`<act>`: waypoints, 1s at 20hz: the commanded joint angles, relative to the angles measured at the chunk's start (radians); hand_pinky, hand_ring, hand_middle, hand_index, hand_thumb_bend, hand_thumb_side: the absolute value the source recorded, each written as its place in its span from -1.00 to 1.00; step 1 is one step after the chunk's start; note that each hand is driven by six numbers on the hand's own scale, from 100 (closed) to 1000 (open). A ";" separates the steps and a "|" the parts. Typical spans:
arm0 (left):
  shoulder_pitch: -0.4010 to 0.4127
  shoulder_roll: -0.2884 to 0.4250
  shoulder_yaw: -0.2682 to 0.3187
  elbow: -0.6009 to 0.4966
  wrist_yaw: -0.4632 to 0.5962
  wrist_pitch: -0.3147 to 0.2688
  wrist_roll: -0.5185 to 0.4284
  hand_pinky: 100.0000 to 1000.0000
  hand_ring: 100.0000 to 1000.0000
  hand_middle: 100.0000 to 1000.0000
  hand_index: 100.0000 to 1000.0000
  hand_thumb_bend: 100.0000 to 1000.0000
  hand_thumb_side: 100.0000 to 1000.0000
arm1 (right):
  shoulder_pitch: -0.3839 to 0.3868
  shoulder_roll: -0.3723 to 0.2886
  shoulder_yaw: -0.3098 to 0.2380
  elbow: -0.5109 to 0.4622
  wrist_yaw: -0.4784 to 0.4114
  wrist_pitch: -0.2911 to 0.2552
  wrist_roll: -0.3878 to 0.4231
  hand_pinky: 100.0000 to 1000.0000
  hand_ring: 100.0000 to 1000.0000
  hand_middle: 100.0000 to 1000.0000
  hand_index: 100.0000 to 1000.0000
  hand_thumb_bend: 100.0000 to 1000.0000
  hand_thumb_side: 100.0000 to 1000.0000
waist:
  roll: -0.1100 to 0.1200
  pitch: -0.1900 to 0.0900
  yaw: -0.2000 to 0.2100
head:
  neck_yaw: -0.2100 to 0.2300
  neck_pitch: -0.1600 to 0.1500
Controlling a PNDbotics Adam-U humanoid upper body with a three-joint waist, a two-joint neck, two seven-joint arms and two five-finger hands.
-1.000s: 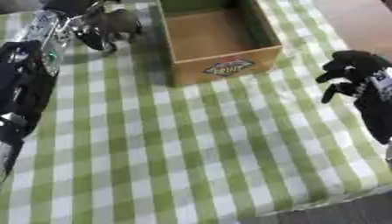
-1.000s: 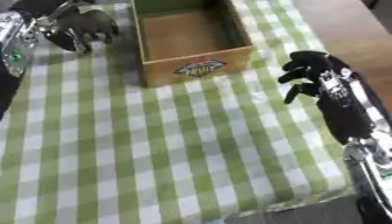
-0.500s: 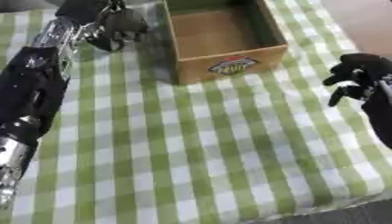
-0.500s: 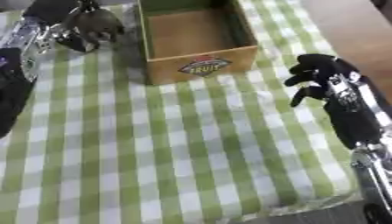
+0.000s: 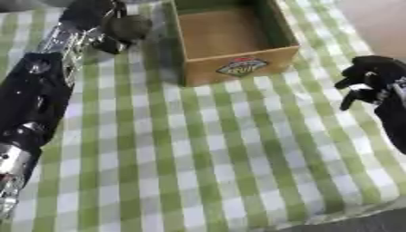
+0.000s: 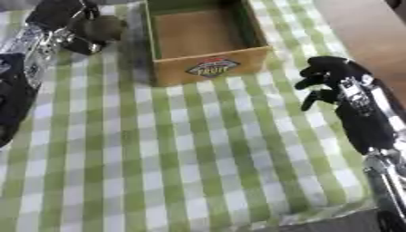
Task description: Pick up objects on the table and place them in the box.
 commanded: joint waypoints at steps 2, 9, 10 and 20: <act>-0.032 0.036 0.001 -0.066 0.072 -0.007 -0.017 -0.23 -0.41 -0.71 -0.29 -0.44 -1.00 | -0.007 -0.012 -0.008 -0.010 0.000 -0.003 0.002 -0.32 0.19 0.19 0.49 -1.00 0.40 | -0.008 -0.033 0.007 | -0.002 -0.002; -0.050 0.039 -0.050 -0.191 0.179 -0.045 -0.057 -0.24 -0.42 -0.73 -0.31 -0.42 -1.00 | -0.002 -0.014 -0.009 -0.007 0.000 -0.003 0.004 -0.32 0.19 0.19 0.49 -1.00 0.40 | -0.012 -0.043 0.019 | -0.006 -0.003; -0.051 0.038 -0.058 -0.206 0.193 -0.050 -0.065 -0.24 -0.42 -0.73 -0.31 -0.42 -1.00 | -0.001 -0.014 -0.008 -0.006 0.000 -0.003 0.005 -0.32 0.19 0.19 0.49 -1.00 0.40 | -0.013 -0.044 0.020 | -0.006 -0.003; -0.062 -0.062 -0.135 -0.272 0.224 -0.101 -0.115 -0.22 -0.41 -0.71 -0.30 -0.42 -1.00 | -0.008 -0.007 0.007 -0.007 -0.007 -0.002 0.022 -0.32 0.20 0.18 0.49 -1.00 0.39 | -0.026 -0.051 0.000 | 0.010 0.002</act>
